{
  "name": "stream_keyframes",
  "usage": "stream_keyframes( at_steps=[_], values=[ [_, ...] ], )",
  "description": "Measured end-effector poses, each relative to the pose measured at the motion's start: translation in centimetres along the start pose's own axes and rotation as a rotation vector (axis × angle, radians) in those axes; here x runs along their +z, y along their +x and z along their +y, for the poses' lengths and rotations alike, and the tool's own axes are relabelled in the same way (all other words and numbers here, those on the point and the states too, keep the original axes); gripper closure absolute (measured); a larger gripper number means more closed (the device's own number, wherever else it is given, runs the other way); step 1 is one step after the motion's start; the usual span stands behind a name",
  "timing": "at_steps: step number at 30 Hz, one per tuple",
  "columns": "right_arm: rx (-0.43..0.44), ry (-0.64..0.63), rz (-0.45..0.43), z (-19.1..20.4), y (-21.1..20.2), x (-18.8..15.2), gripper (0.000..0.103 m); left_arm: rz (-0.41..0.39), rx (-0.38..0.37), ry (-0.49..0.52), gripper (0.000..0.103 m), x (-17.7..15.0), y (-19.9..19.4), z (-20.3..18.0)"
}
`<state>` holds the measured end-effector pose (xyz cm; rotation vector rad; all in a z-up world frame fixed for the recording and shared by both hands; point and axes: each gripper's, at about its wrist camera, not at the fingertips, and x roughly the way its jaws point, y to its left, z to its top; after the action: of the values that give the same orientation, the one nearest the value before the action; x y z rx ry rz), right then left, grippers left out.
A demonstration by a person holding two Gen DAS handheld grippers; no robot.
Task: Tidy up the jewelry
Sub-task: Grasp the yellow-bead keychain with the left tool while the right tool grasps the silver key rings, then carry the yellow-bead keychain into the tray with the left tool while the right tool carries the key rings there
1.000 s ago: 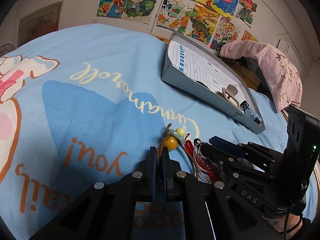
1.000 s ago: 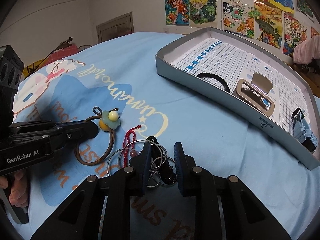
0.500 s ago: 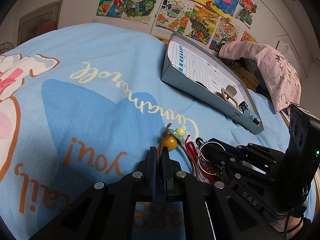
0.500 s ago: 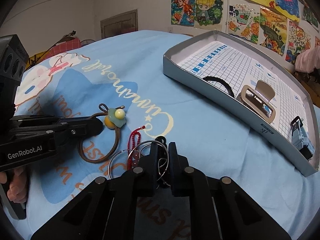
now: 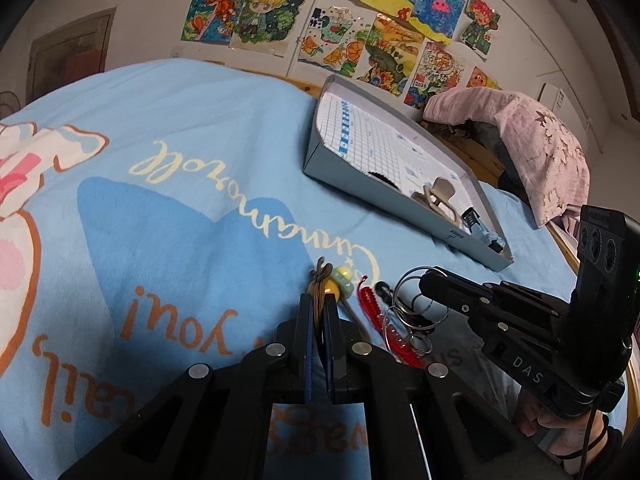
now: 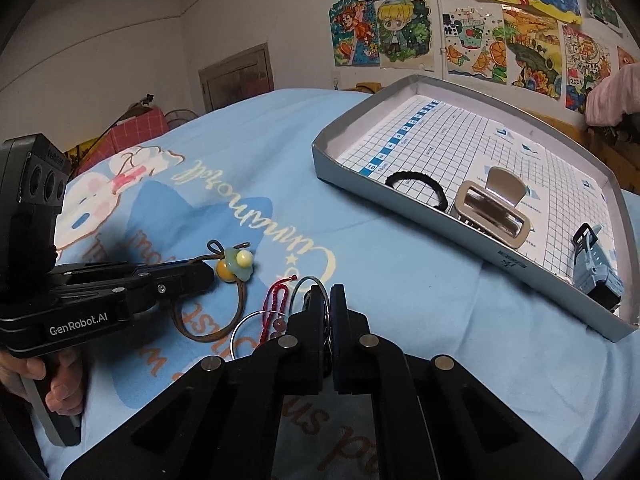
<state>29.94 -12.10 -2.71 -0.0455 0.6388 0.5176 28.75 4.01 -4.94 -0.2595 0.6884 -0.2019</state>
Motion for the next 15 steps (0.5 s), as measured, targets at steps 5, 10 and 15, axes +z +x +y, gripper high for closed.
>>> stream_keyframes(
  at_steps=[5, 10, 15],
  values=[
    [0.033, 0.038, -0.042, -0.7, -1.2, 0.6, 0.101, -0.022, -0.016, 0.003, 0.098, 0.4, -0.7, -0.3],
    [0.059, 0.064, -0.075, -1.8, -2.6, 1.1, 0.101, -0.034, -0.019, 0.013, 0.099, 0.5, -1.0, -0.6],
    [0.042, 0.085, -0.077, -3.0, -3.0, 1.2, 0.101, -0.034, -0.018, 0.010, 0.099, 0.6, -1.1, -0.7]
  ],
)
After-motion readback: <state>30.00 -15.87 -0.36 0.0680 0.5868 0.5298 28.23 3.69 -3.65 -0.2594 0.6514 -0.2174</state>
